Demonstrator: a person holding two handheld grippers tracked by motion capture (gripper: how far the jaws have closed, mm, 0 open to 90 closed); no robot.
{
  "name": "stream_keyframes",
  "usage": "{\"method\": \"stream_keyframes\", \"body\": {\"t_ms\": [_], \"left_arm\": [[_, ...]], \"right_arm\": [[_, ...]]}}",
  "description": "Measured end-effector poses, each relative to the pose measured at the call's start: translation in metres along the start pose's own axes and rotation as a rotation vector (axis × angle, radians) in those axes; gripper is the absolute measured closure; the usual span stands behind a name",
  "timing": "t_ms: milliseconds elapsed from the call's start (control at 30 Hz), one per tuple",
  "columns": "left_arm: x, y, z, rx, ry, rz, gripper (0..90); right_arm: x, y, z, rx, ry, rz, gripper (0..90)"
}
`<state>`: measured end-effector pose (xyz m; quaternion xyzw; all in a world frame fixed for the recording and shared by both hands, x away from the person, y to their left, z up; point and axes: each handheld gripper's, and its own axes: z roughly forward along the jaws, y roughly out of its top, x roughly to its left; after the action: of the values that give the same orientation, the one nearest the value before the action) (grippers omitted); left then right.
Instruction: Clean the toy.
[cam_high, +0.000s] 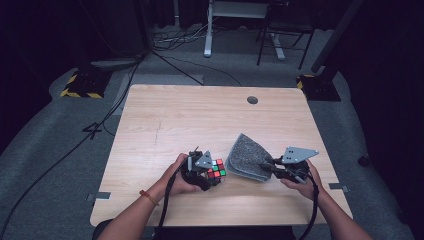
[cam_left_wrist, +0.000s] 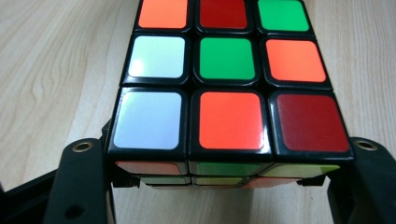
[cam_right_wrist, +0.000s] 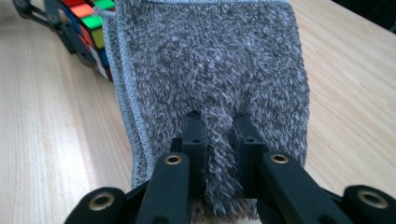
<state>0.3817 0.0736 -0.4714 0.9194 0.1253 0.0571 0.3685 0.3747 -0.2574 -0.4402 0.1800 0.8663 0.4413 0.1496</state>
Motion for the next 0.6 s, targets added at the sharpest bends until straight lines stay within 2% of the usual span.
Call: {"method": "stream_keyframes", "body": {"t_ms": [33,300,467,600], "left_arm": [[-0.001,0.004,0.001,0.004,0.002,0.015,33.7],[-0.004,0.013,0.009,0.030,0.002,0.034,33.7],[-0.011,0.019,0.012,0.039,-0.008,0.061,33.7],[-0.014,0.026,0.013,0.021,-0.025,0.065,33.7]], "right_arm": [[0.003,0.006,0.001,-0.002,0.006,-0.010,78.6],[0.011,0.020,0.004,-0.009,0.038,-0.027,78.6],[0.021,0.036,0.017,0.026,0.066,-0.069,78.4],[0.028,0.045,0.027,0.057,0.071,-0.107,78.3]]}}
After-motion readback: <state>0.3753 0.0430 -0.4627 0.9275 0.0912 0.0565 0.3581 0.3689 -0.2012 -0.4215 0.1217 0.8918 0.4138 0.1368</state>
